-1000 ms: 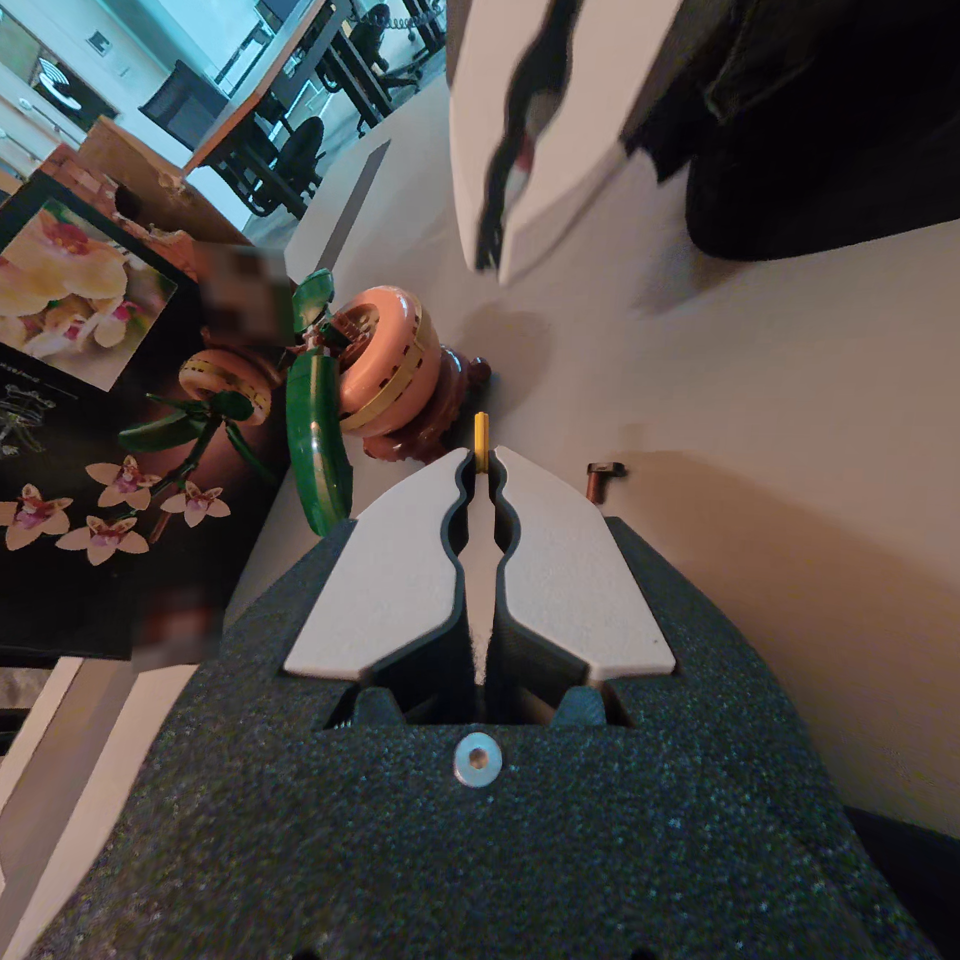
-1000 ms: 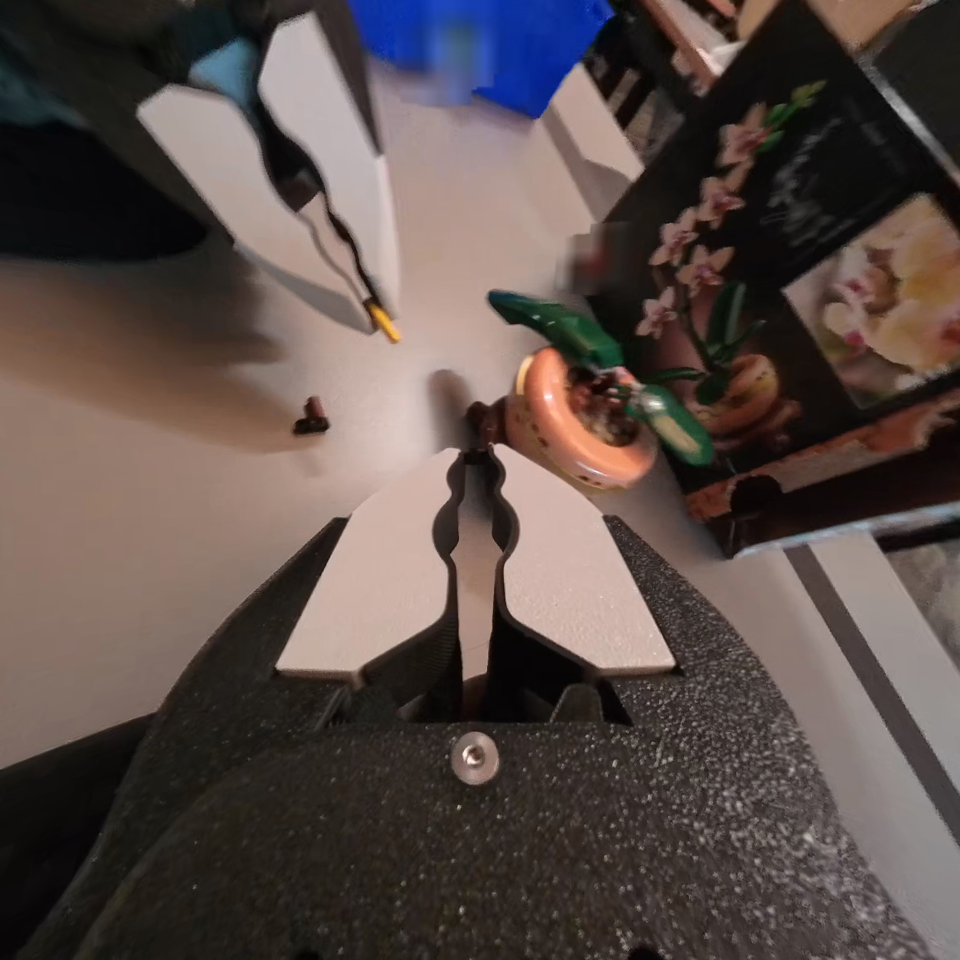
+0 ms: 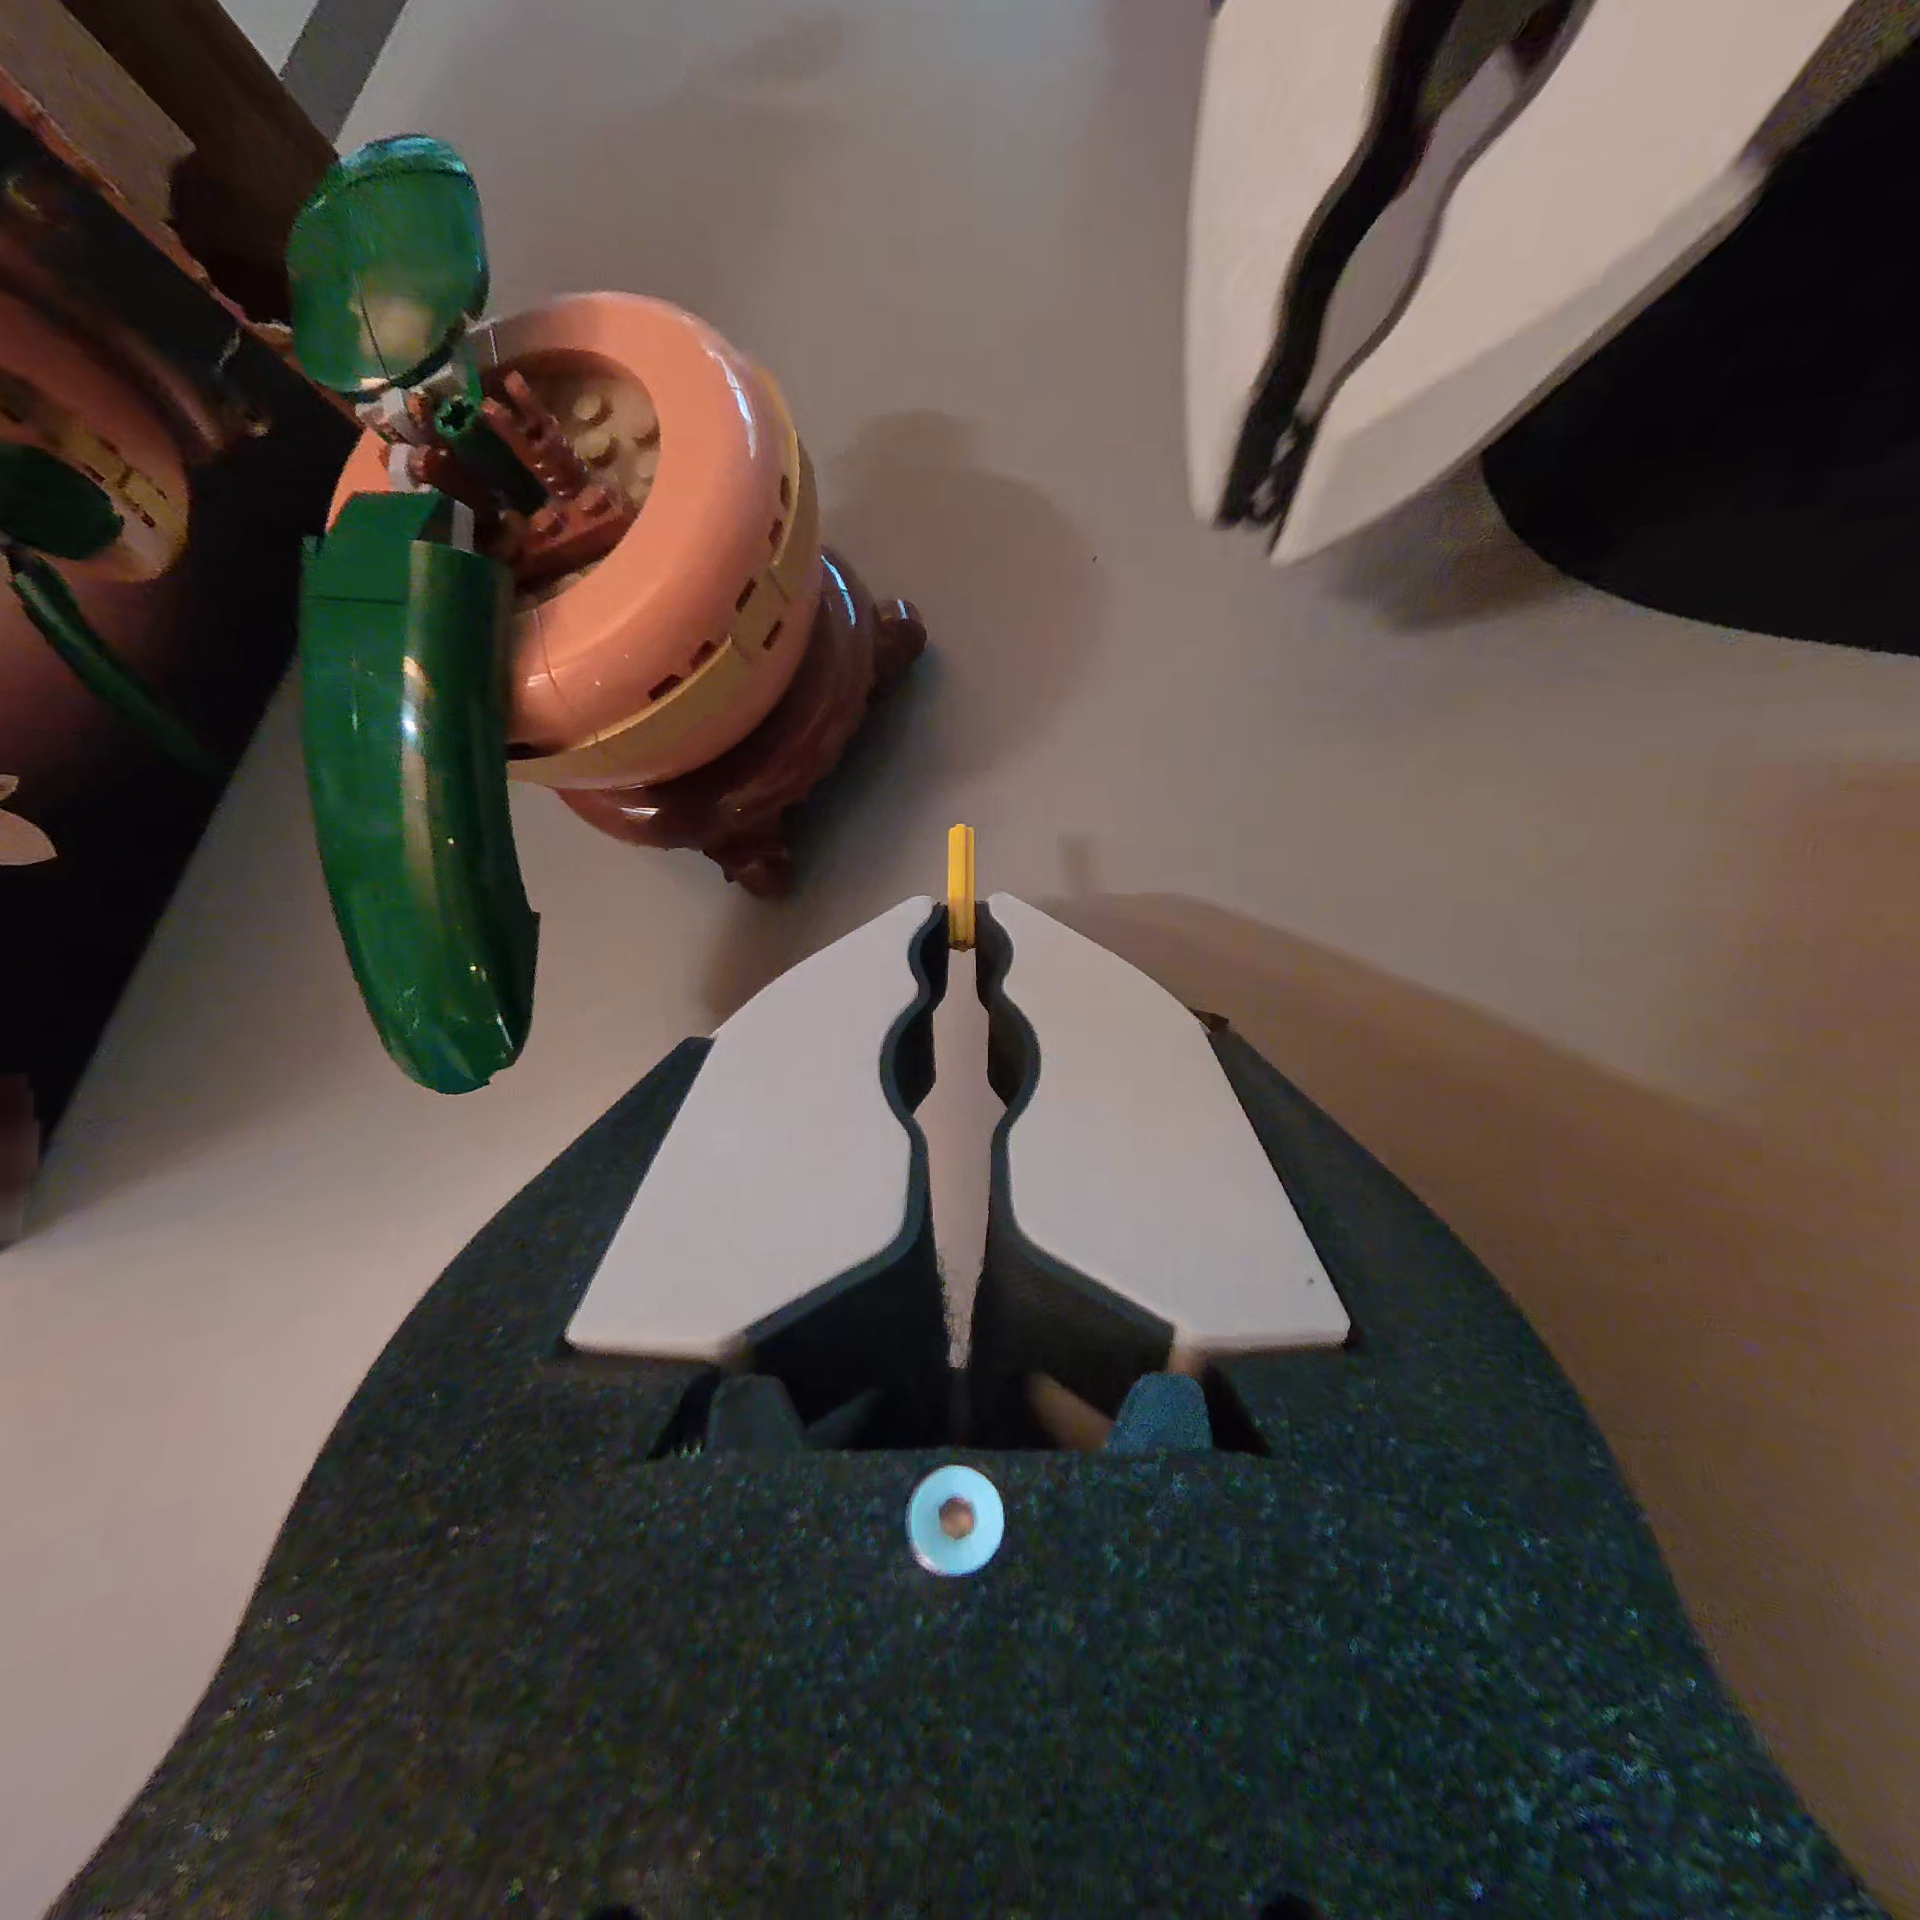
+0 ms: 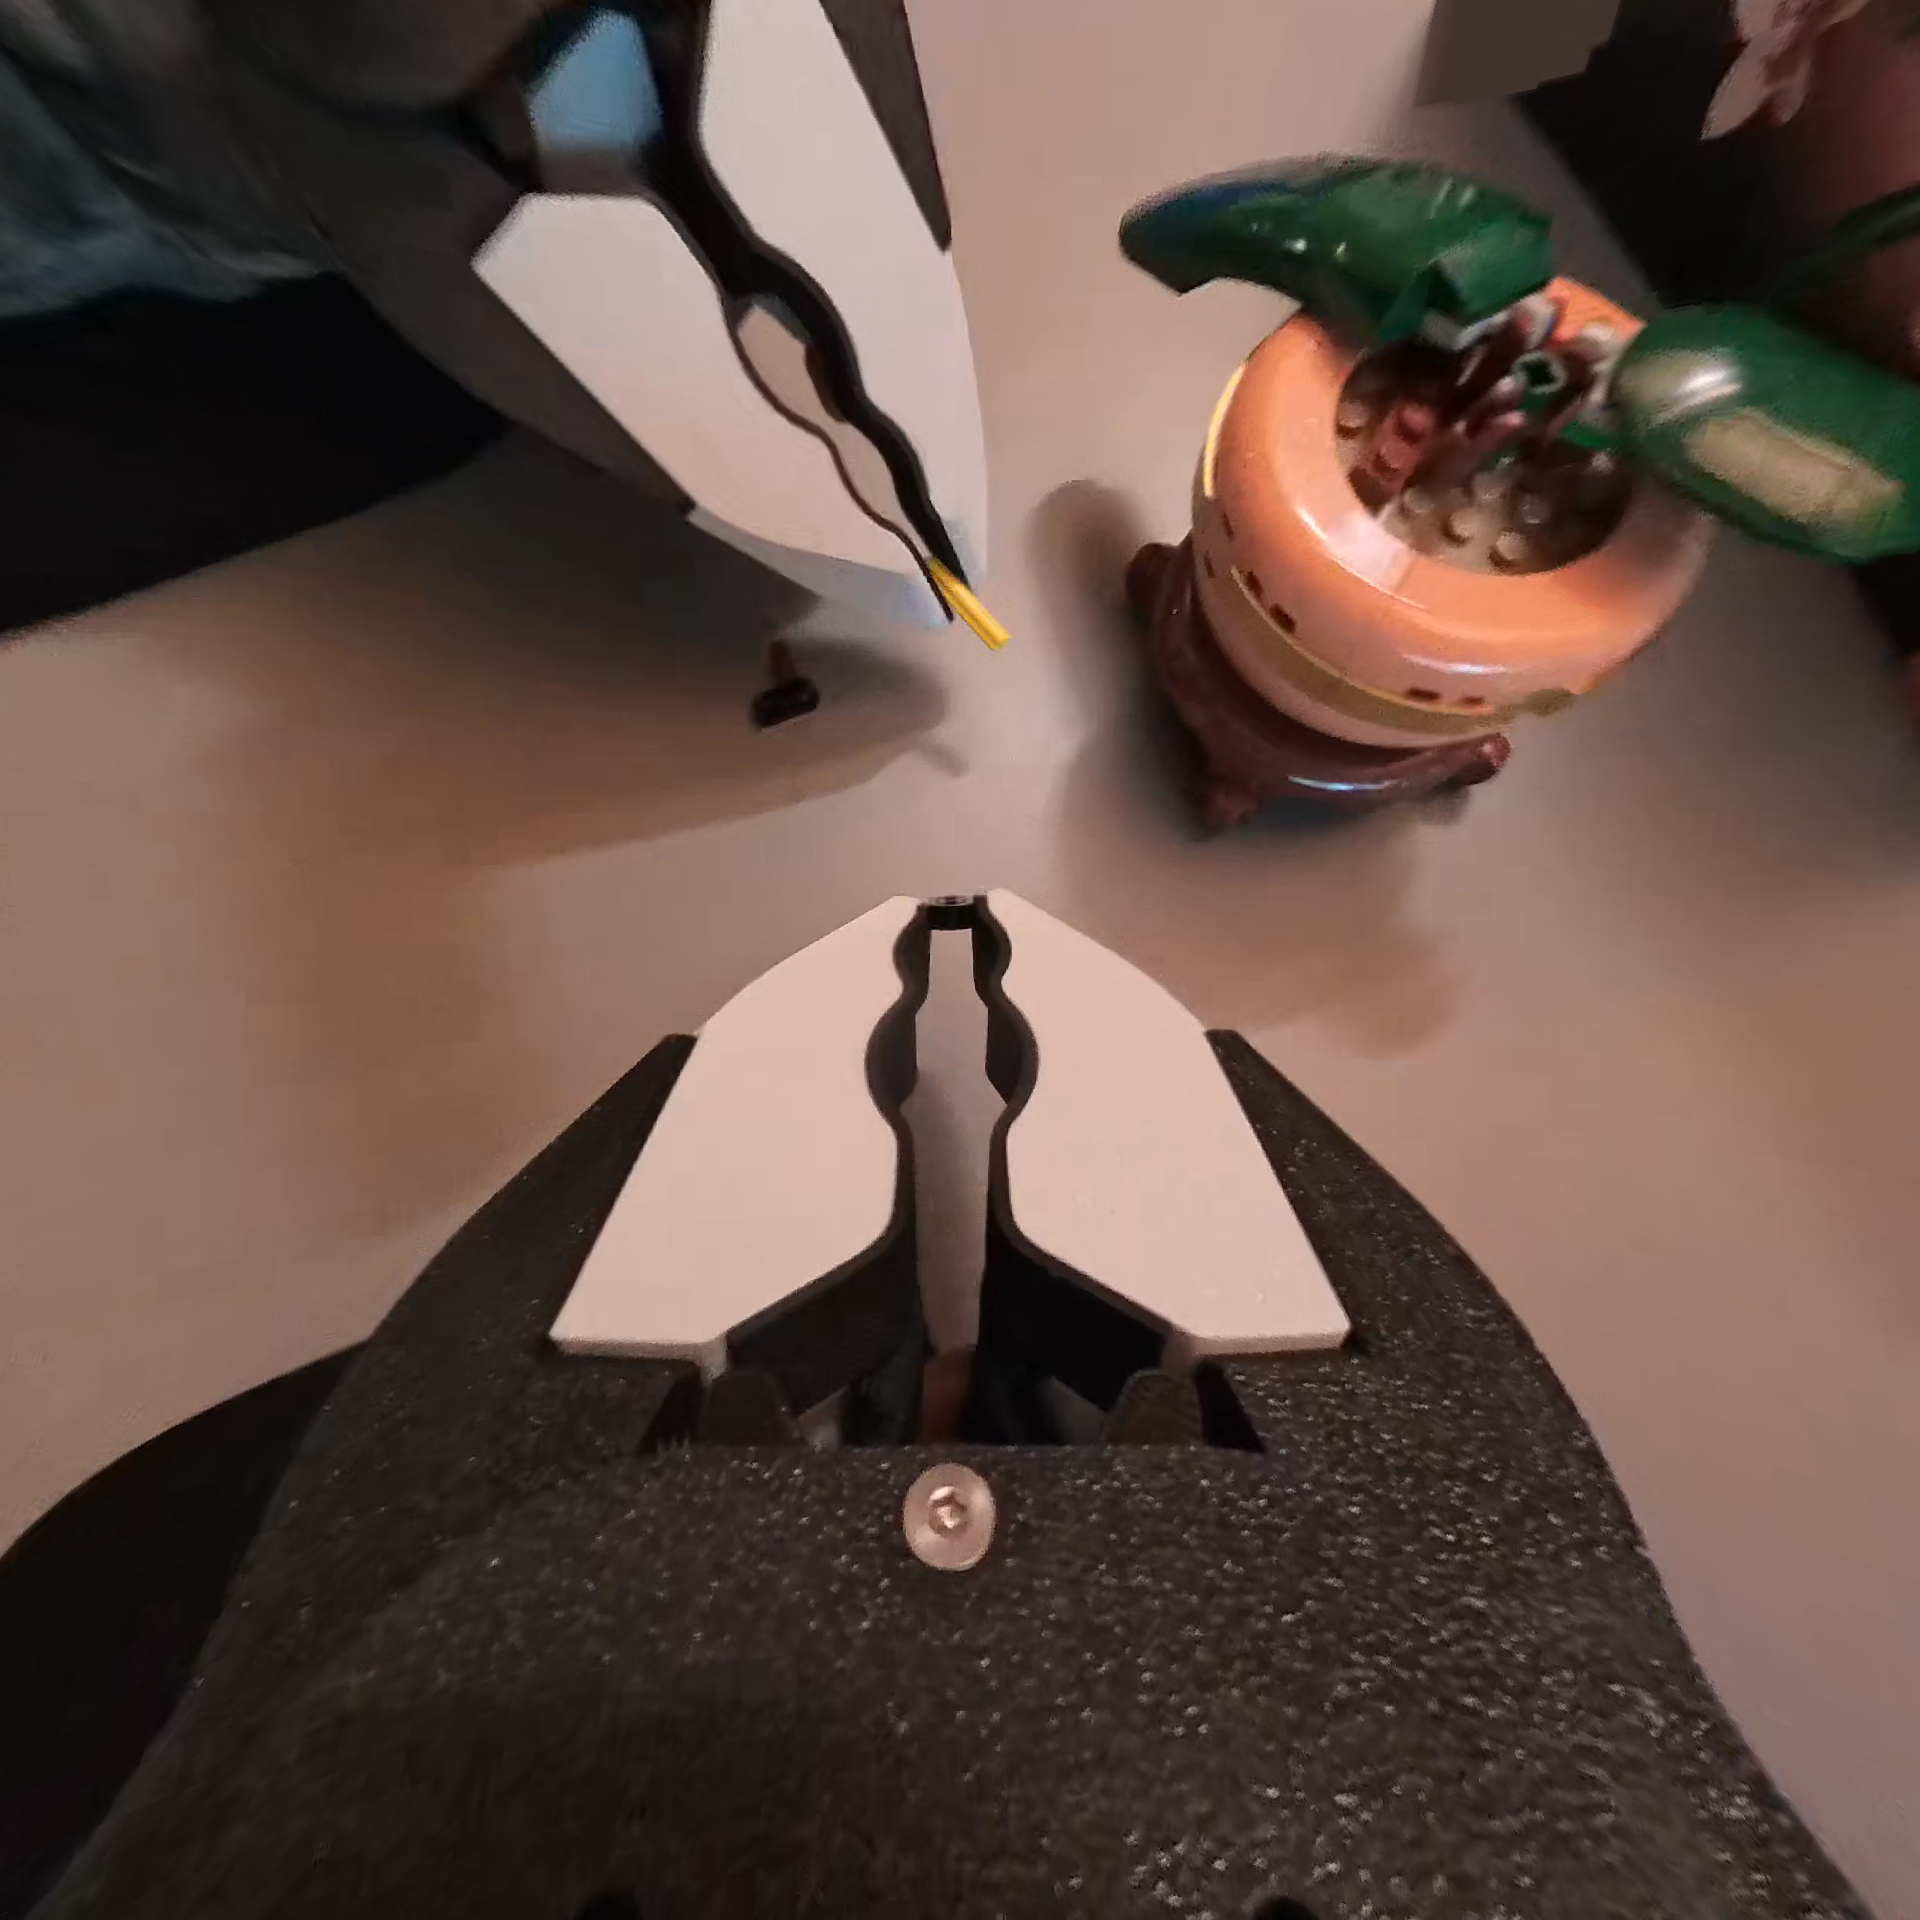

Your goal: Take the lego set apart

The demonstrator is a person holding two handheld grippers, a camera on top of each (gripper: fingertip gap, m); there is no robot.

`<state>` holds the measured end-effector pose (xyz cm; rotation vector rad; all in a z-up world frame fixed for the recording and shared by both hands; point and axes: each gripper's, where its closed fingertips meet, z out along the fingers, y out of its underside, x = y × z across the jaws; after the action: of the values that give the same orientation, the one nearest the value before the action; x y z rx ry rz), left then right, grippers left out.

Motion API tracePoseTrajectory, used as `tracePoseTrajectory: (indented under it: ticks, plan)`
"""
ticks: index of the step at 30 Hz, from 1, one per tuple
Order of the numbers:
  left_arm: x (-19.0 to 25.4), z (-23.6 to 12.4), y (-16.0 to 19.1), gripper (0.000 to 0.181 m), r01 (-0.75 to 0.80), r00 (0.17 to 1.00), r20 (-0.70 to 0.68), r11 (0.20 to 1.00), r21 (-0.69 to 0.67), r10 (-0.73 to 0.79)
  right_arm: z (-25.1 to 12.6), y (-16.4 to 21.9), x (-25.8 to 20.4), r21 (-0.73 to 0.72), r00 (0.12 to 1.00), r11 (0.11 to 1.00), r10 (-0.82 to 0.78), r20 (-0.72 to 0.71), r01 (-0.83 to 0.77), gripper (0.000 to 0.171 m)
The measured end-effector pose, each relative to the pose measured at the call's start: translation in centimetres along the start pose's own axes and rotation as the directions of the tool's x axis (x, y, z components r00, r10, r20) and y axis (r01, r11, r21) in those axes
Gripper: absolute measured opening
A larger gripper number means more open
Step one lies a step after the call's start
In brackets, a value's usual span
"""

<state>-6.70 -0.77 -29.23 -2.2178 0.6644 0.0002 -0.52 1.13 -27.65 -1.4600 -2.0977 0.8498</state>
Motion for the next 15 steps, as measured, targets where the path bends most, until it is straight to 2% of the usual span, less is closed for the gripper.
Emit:
tracePoseTrajectory:
  ticks: [3, 6, 12, 15]
  plan:
    - [0.2, 0.2, 0.1, 0.004, 0.016, 1.0, -0.019, 1.0, 0.007, -0.016, 1.8, 0.5, 0.7, -0.058, 0.999, 0.997, -0.044, -0.031, 0.042, 0.008]
    - [0.3, 0.4, 0.5, 0.004, 0.004, 1.0, -0.017, 1.0, -0.011, -0.004, 2.7, 1.2, 1.2, -0.099, 0.997, 0.994, -0.057, -0.047, 0.052, 0.017]
    - [0.6, 0.4, 0.7, 0.011, 0.001, 0.999, -0.044, 1.0, -0.006, -0.001, 3.0, 1.5, 1.3, -0.1, 0.997, 0.993, -0.068, -0.048, 0.063, 0.038]
    - [0.8, 0.4, 0.8, 0.02, -0.001, 0.998, -0.055, 1.0, -0.008, 0.0, 2.6, 0.8, 1.4, -0.06, 0.993, 0.994, -0.095, -0.071, 0.091, 0.041]
